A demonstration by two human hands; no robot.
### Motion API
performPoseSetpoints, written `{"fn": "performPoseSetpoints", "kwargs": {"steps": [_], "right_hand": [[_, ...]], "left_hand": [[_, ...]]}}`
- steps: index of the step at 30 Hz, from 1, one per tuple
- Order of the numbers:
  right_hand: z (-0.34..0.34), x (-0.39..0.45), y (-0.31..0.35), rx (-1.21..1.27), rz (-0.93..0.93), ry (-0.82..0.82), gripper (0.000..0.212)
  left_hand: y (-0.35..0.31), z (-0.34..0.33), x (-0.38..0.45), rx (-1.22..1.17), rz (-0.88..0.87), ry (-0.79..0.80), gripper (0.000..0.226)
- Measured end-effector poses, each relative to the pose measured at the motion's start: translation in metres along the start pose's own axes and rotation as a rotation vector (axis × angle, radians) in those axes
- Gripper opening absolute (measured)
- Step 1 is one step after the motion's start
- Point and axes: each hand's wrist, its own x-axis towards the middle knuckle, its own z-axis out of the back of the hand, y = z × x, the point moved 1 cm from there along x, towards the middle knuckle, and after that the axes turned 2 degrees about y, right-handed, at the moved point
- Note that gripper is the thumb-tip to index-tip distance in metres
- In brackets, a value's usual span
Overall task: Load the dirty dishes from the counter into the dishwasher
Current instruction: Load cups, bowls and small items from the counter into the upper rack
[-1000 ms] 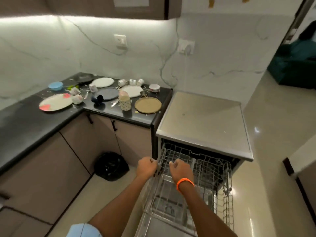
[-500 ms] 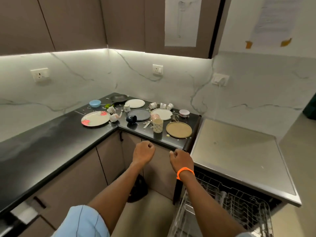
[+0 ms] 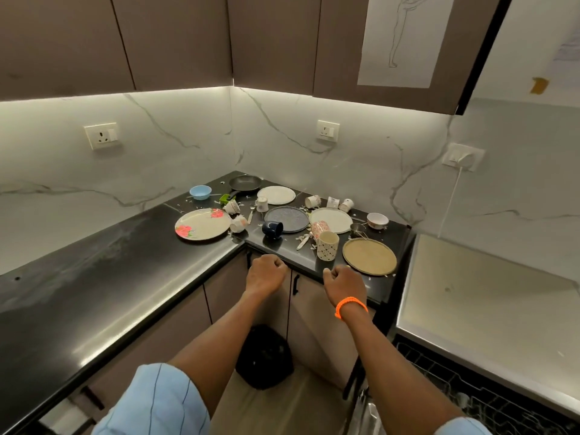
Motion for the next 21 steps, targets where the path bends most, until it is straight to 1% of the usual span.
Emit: {"fn": "performPoseSetpoints", "kwargs": {"steps": [8, 13, 17, 19, 21], "right_hand": [[-0.05, 0.101, -0.012, 0.018, -0.084, 0.013, 0.031], [-0.074, 0.177, -0.025, 0.033, -0.165, 0.014, 0.026], [-0.089, 0.23, -0.036, 0.058, -0.209, 0.073, 0.023], [-0.095, 0.247, -0.039, 0.077, -0.252, 0.095, 0.028], [-0.102, 0.255, -0.042, 0.108, -0.279, 0.107, 0.047]], "left_hand": [[0.008, -0.035, 0.111, 0.041, 0.005, 0.095, 0.018], [-0.008, -0.061, 0.189, 0.063, 0.041, 0.147, 0.022], [-0.025, -0.08, 0.246, 0.073, 0.062, 0.186, 0.02], [-0.029, -0.091, 0.271, 0.078, 0.065, 0.195, 0.019], [-0.03, -0.103, 0.29, 0.085, 0.079, 0.211, 0.02]]}}
